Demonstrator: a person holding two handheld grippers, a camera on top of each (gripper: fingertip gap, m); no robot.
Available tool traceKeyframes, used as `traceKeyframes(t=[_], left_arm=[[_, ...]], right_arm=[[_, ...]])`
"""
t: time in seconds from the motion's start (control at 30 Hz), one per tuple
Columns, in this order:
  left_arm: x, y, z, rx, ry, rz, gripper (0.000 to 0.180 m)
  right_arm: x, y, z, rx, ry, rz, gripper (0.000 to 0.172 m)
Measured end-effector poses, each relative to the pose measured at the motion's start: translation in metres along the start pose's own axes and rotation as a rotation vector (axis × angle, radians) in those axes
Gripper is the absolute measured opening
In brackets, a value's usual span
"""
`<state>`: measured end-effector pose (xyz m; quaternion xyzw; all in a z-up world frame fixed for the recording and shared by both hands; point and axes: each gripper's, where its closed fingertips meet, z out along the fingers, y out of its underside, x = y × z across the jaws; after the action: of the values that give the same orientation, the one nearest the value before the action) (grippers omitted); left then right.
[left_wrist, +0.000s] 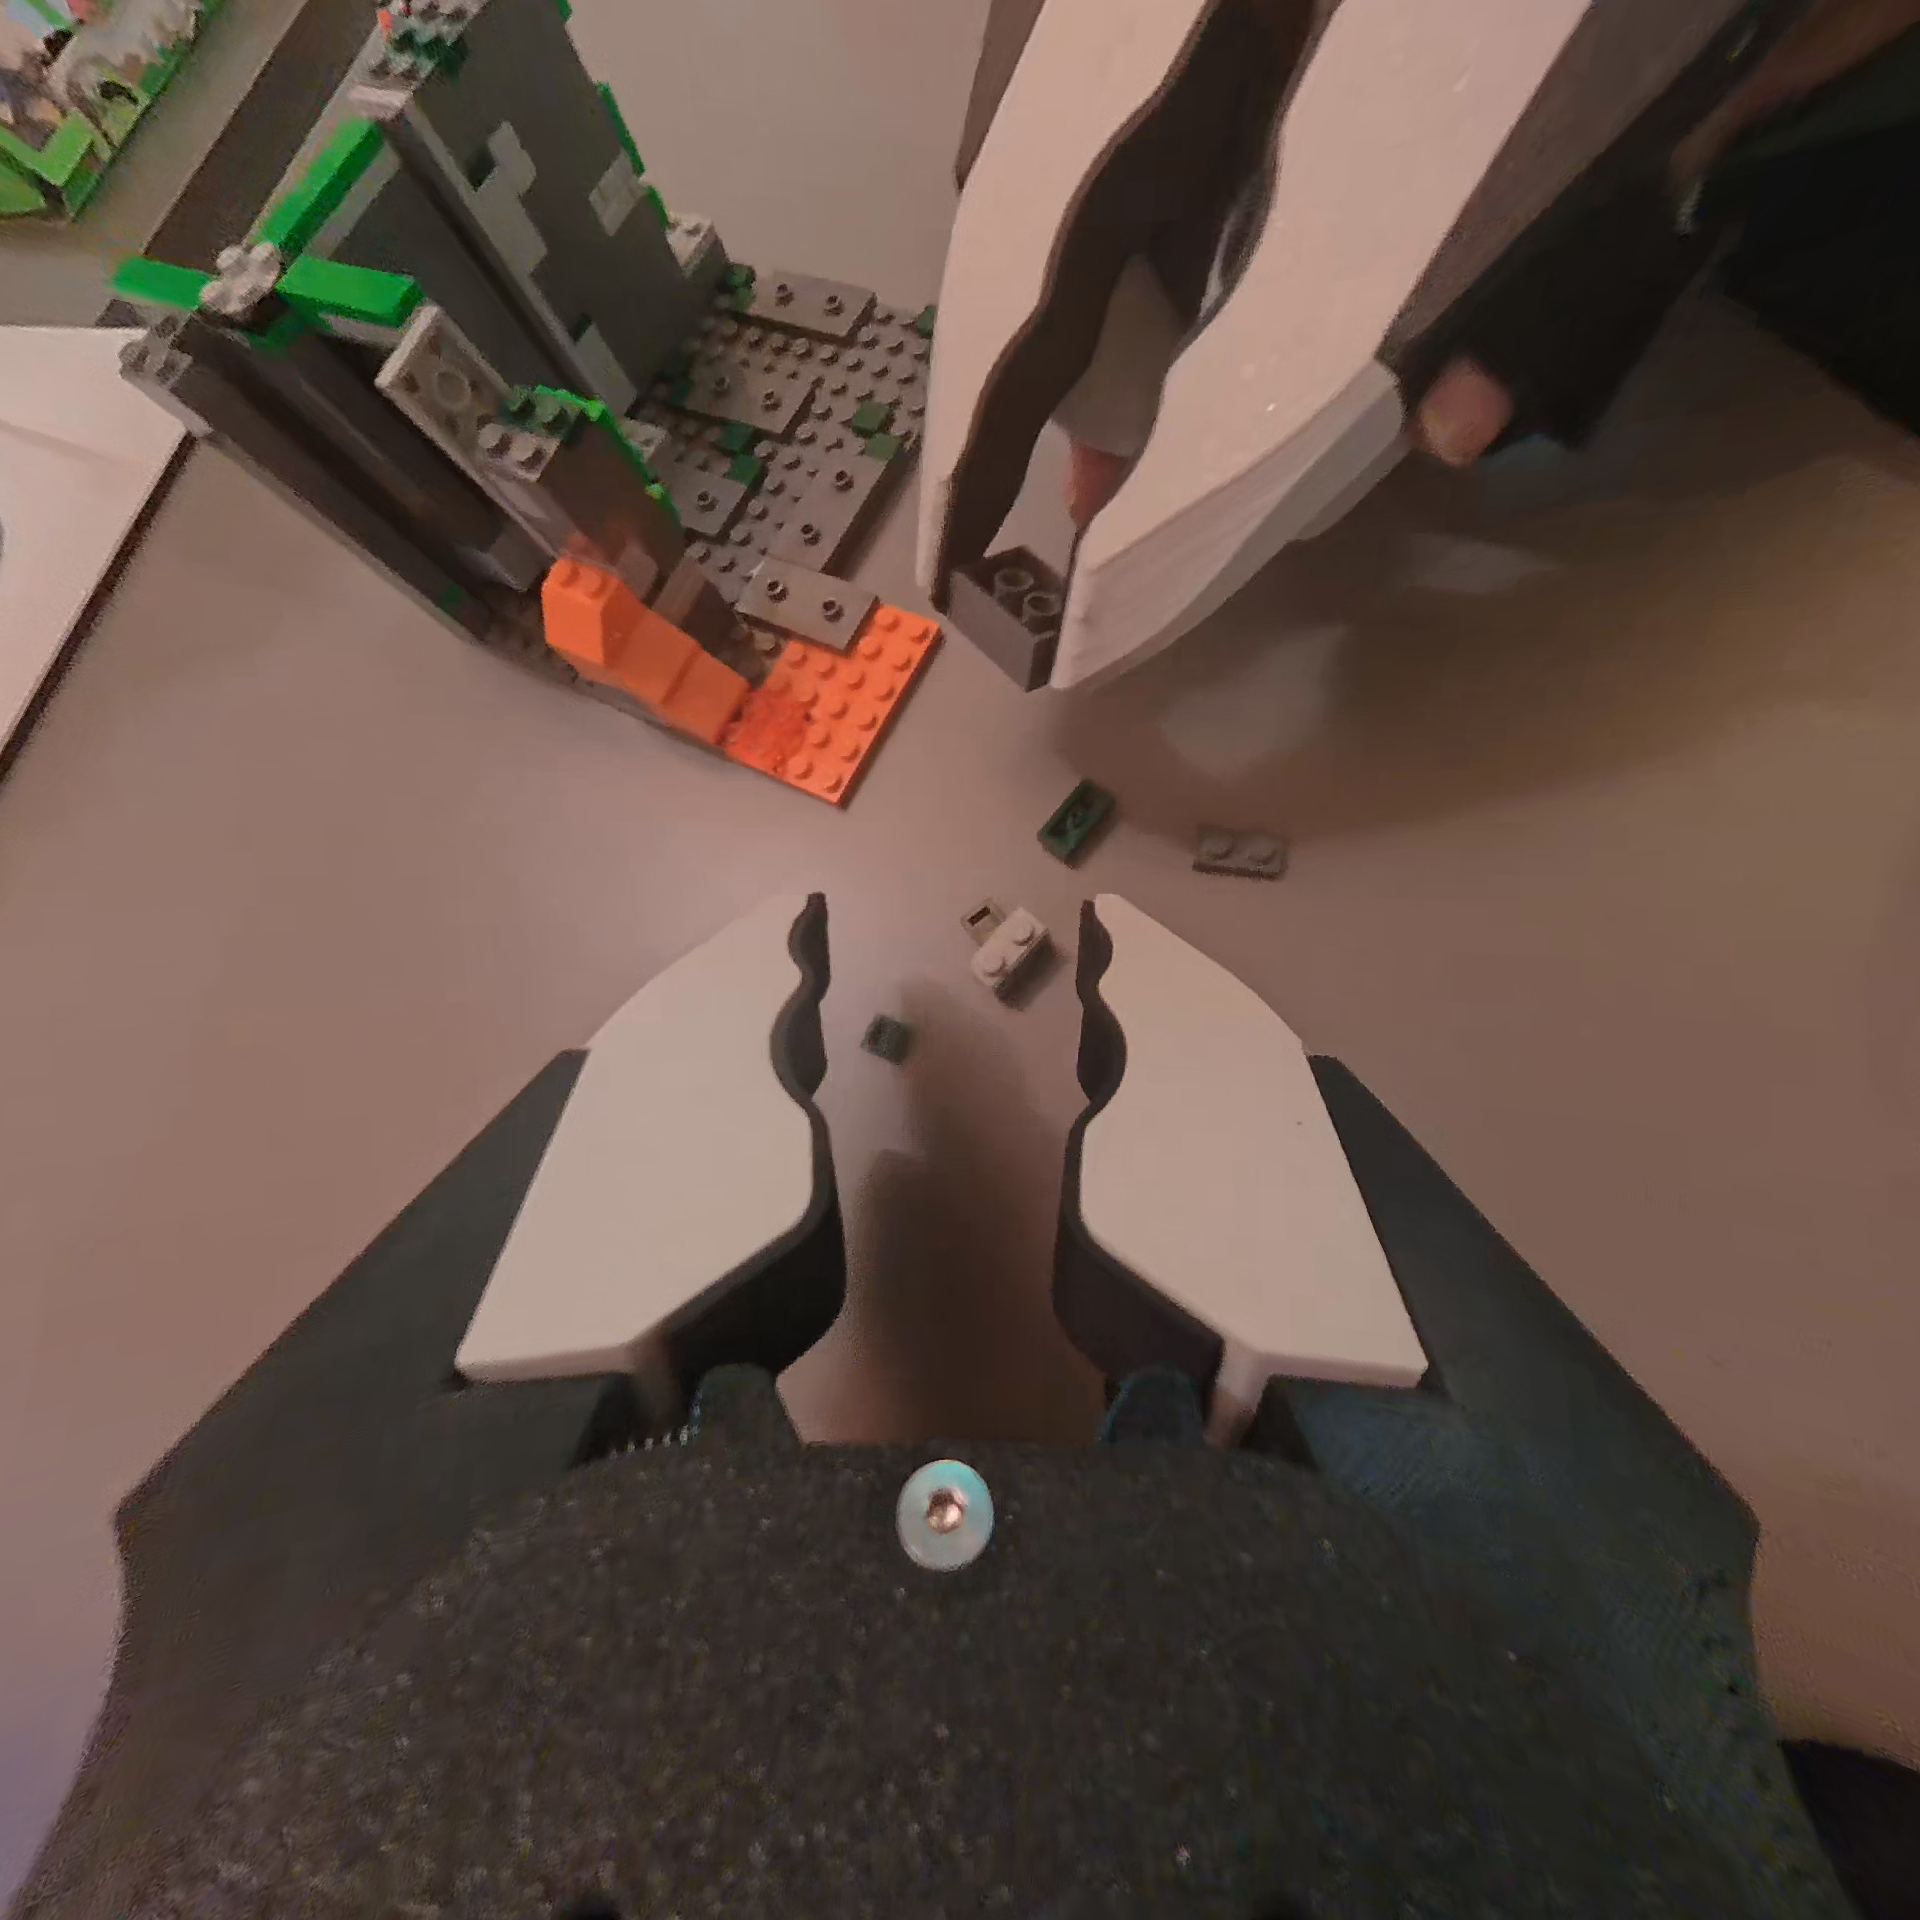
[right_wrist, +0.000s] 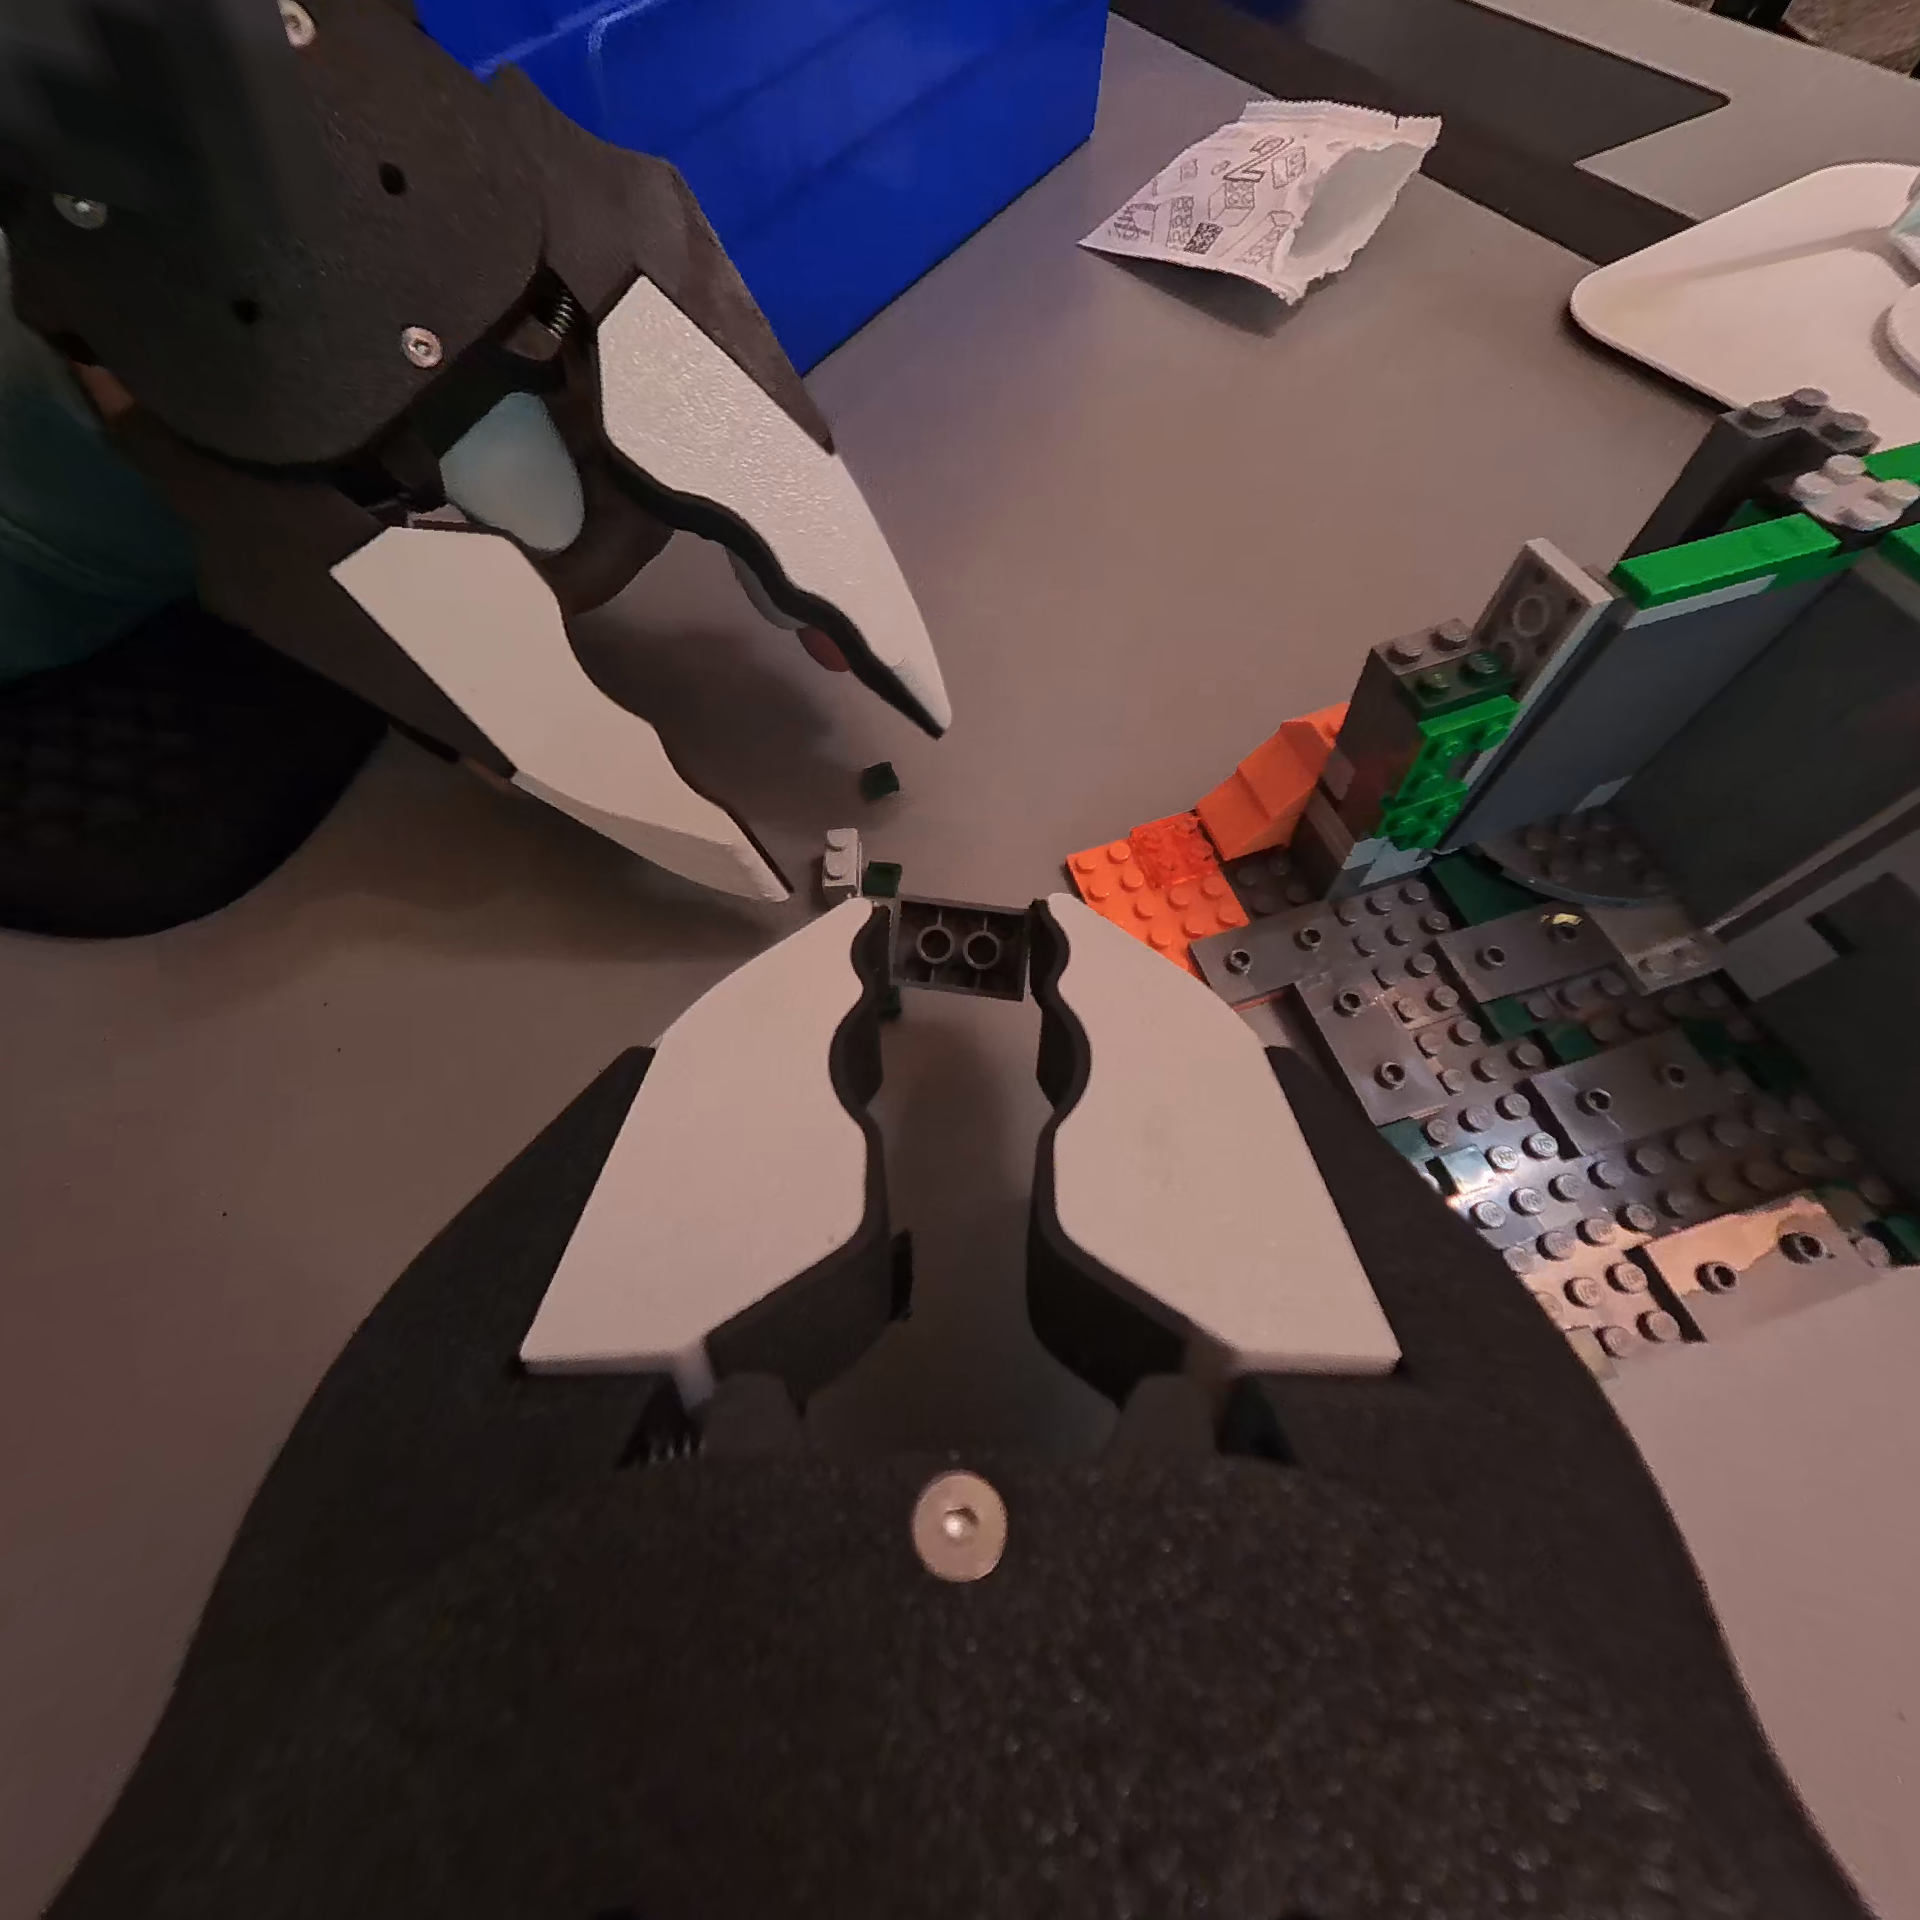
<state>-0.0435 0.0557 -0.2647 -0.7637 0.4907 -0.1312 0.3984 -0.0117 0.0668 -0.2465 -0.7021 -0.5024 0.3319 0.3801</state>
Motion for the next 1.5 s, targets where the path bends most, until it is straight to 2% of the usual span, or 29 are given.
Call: traceKeyframes(t=[0.1, 0.17, 0.23, 0.37, 0.43, 0.6, 0.73, 0.87, 1.0, 1.27, 1.5], left_arm=[[0.010, 0.000, -0.001, -0.006, 0.035, 0.054, 0.033], [0.011, 0.005, 0.001, -0.033, 0.032, 0.087, 0.032], [0.018, 0.011, 0.004, -0.065, 0.069, 0.101, 0.029], [0.020, 0.012, 0.004, -0.071, 0.073, 0.121, 0.010], [0.021, 0.012, 0.003, -0.074, 0.081, 0.124, 0.008], [0.015, 0.008, -0.004, -0.048, 0.072, 0.101, 0.008], [-0.015, 0.001, -0.014, 0.008, -0.056, 0.022, 0.008], [-0.046, 0.015, -0.014, -0.025, -0.200, -0.038, 0.008], [-0.058, 0.024, -0.011, -0.046, -0.256, -0.087, 0.014], [-0.056, 0.012, -0.013, 0.025, -0.235, -0.088, 0.034], [-0.029, -0.015, -0.019, 0.141, -0.153, 0.089, 0.031]], right_arm=[[0.002, 0.000, -0.001, 0.003, 0.006, 0.001, 0.026], [0.003, -0.001, -0.002, 0.006, 0.007, 0.005, 0.026], [0.003, -0.001, -0.003, 0.008, 0.005, 0.007, 0.026], [0.002, -0.002, -0.004, 0.010, 0.007, -0.002, 0.026], [0.003, -0.003, -0.005, 0.015, 0.010, -0.003, 0.026], [0.012, -0.005, -0.010, 0.030, 0.039, 0.024, 0.026], [0.022, -0.005, -0.015, 0.039, 0.056, 0.085, 0.026], [0.021, -0.004, -0.015, 0.045, 0.029, 0.117, 0.025], [0.016, -0.002, -0.012, 0.025, 0.025, 0.087, 0.025], [0.014, -0.002, -0.011, 0.024, 0.017, 0.083, 0.026], [0.008, -0.004, -0.009, 0.039, -0.017, 0.087, 0.026]])
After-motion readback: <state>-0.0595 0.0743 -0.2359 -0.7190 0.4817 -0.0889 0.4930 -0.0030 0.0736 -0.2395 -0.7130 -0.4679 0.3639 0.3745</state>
